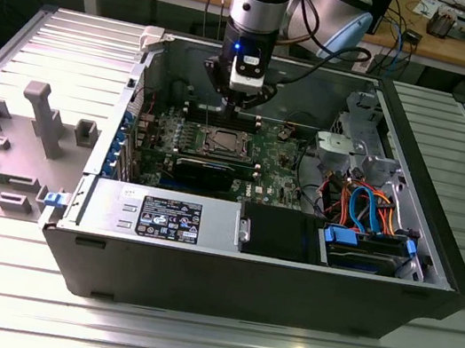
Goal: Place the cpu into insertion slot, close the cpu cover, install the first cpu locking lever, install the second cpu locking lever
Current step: 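Install the first cpu locking lever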
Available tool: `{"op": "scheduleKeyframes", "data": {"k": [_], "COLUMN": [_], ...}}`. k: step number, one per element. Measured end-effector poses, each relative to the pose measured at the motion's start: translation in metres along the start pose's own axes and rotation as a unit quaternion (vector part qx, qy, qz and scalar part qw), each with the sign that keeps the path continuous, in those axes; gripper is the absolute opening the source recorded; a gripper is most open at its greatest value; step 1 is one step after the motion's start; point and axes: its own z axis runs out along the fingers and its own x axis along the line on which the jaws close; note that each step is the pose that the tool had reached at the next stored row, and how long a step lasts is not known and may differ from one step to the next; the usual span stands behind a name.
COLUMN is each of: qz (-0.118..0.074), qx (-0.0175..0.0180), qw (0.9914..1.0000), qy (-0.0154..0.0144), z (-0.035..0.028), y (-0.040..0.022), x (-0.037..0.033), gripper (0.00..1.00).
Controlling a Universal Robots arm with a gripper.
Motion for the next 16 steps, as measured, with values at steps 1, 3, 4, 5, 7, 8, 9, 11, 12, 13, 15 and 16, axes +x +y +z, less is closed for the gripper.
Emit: {"op": "scheduleKeyframes", "data": {"k": [1,3,4,5,7,8,9,11,12,13,15,16], "qz": [-0.001,-0.002,-0.002,-0.002,-0.002,-0.002,-0.002,-0.010,-0.016,-0.030,-0.049,-0.055], "qx": [-0.0002,-0.0004,-0.0004,-0.0004,-0.0004,-0.0004,-0.0004,-0.0002,-0.0001,0.0001,0.0003,0.0005], "qw": [1.00000,1.00000,1.00000,1.00000,1.00000,1.00000,1.00000,0.99995,0.99987,0.99955,0.99880,0.99846], "qy": [-0.0003,-0.0007,-0.0007,-0.0007,-0.0007,-0.0007,-0.0008,-0.0007,-0.0007,-0.0006,-0.0005,-0.0004], "z": [0.0000,0.0001,0.0000,0.0000,0.0000,0.0000,0.0000,0.0000,0.0000,0.0000,0.0001,0.0001], "y": [0.0000,0.0000,0.0000,-0.0001,-0.0001,0.0000,0.0000,-0.0001,-0.0001,-0.0001,-0.0001,-0.0001], "x": [0.0000,-0.0001,-0.0001,0.0000,0.0000,0.0000,0.0000,0.0000,0.0000,0.0000,0.0000,0.0000], "gripper": [0.11,0.11,0.11,0.11,0.11,0.11,0.11,0.11,0.11,0.11,0.11,0.11]}}
